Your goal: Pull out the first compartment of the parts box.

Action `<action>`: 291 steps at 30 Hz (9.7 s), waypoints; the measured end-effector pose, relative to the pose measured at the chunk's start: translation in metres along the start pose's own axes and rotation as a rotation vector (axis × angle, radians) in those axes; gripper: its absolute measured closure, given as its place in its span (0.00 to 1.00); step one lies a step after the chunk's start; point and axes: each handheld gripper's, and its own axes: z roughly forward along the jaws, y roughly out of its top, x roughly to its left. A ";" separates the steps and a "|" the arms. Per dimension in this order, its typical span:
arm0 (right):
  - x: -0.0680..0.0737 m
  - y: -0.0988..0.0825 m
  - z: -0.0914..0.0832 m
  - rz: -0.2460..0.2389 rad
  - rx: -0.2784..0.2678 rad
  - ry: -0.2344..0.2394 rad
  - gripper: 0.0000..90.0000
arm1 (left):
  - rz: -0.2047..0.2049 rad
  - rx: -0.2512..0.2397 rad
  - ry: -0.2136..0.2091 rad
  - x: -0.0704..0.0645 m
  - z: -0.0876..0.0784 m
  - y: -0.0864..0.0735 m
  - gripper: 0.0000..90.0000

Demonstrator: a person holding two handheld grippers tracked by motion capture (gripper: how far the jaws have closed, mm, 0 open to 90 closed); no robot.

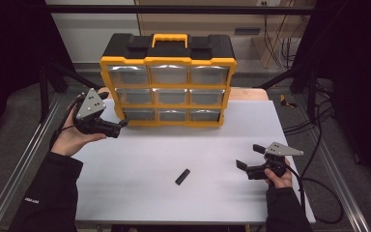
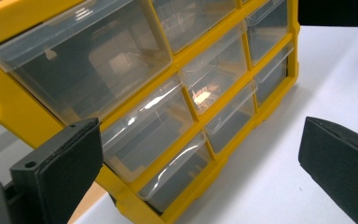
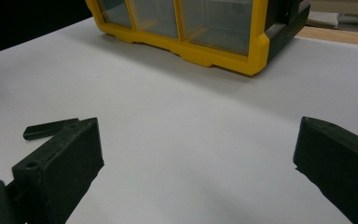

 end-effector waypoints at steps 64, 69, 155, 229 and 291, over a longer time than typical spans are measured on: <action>0.000 0.000 0.000 -0.008 0.004 -0.005 0.02 | 0.400 0.116 0.108 0.019 0.036 0.038 0.01; 0.000 0.000 0.000 -0.007 0.005 -0.005 0.02 | 0.424 0.110 0.122 0.021 0.039 0.041 0.02; 0.000 0.000 -0.002 -0.006 -0.005 -0.009 0.02 | 0.963 0.131 0.391 0.024 0.059 0.042 0.71; -0.001 0.001 -0.003 -0.003 -0.014 -0.009 0.02 | 1.081 0.117 0.445 0.004 0.040 0.036 0.87; -0.001 0.001 -0.003 -0.006 -0.014 -0.012 0.02 | 1.099 0.084 0.440 -0.018 0.011 0.029 0.87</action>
